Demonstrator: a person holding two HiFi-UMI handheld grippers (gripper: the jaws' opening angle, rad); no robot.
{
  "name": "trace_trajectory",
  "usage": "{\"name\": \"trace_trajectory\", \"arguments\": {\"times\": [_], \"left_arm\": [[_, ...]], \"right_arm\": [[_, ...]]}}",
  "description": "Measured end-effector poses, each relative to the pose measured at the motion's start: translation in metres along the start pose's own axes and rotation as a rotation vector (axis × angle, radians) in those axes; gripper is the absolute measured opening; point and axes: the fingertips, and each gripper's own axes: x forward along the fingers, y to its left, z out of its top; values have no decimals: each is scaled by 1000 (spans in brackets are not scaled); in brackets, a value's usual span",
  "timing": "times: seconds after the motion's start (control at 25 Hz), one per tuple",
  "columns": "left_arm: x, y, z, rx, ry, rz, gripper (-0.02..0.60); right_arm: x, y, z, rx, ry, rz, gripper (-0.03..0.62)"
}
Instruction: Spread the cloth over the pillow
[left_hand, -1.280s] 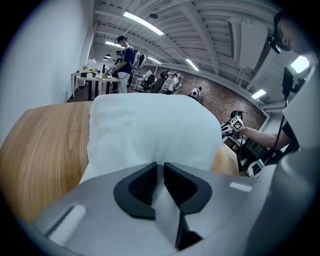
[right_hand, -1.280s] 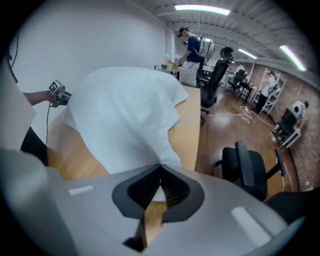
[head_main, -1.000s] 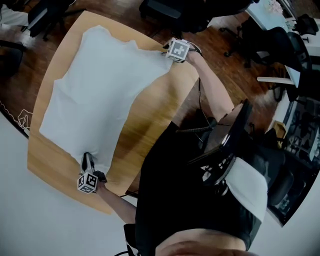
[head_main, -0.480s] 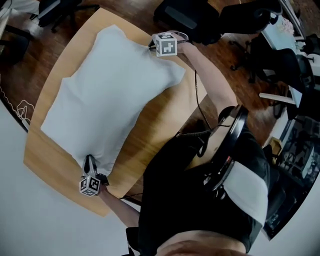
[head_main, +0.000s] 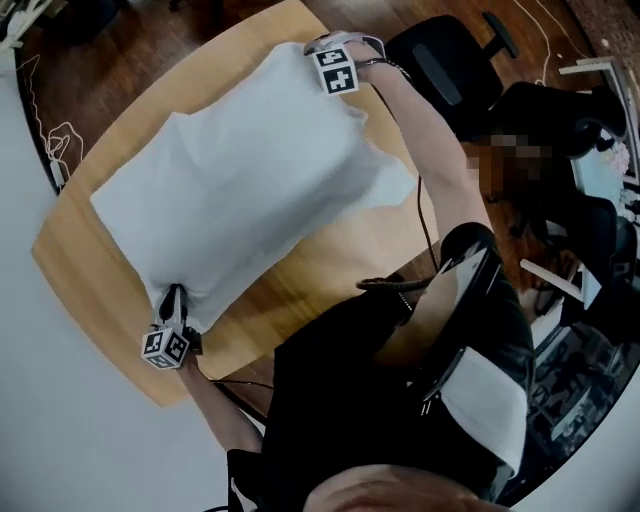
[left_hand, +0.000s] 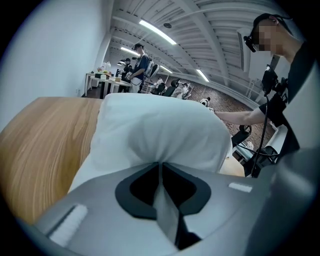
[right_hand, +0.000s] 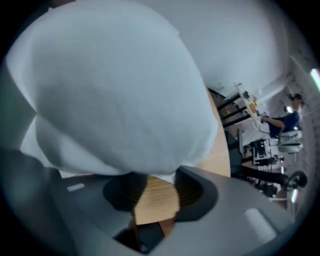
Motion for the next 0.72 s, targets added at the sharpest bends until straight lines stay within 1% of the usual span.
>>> {"name": "trace_trajectory", "arguments": {"times": [0.04, 0.08, 0.2, 0.24, 0.28, 0.36, 0.4, 0.44, 0.52, 0.56, 0.6, 0.64, 0.68, 0.72], "left_arm": [[2, 1, 3, -4, -3, -2, 29], [2, 2, 5, -12, -10, 1, 31], [-1, -1, 11, -58, -66, 4, 29], [0, -2, 13, -73, -86, 0, 29], [1, -2, 14, -86, -101, -5, 29], [-4, 0, 13, -117, -114, -21, 28], [-12, 0, 11, -137, -121, -36, 28], [-24, 0, 12, -155, -135, -54, 28], [-55, 3, 29, -172, -188, -82, 28], [-72, 9, 47, -167, -224, -76, 28], [-84, 18, 70, -148, -260, -59, 28], [-89, 31, 97, -114, -291, -43, 28], [-84, 43, 126, -68, -318, -43, 28], [-70, 52, 156, -18, -339, -64, 28]], "right_arm": [[6, 0, -3, -15, 14, 22, 32], [6, -7, -12, 9, 35, 7, 14], [-6, -37, -61, 198, 110, -112, 12], [-5, -37, -69, 237, 116, -118, 12], [-1, -30, -70, 255, 113, -102, 12], [12, -12, -59, 289, 83, -65, 15], [16, -9, -56, 323, 70, -67, 27], [16, -10, -57, 366, 71, -79, 78], [-2, -12, -75, 440, 125, -109, 203], [-17, -11, -87, 463, 164, -129, 225], [-35, -12, -94, 481, 186, -159, 225], [-55, -16, -93, 500, 176, -195, 225], [-77, -22, -80, 520, 127, -232, 225], [-99, -30, -56, 536, 42, -265, 224]]}}
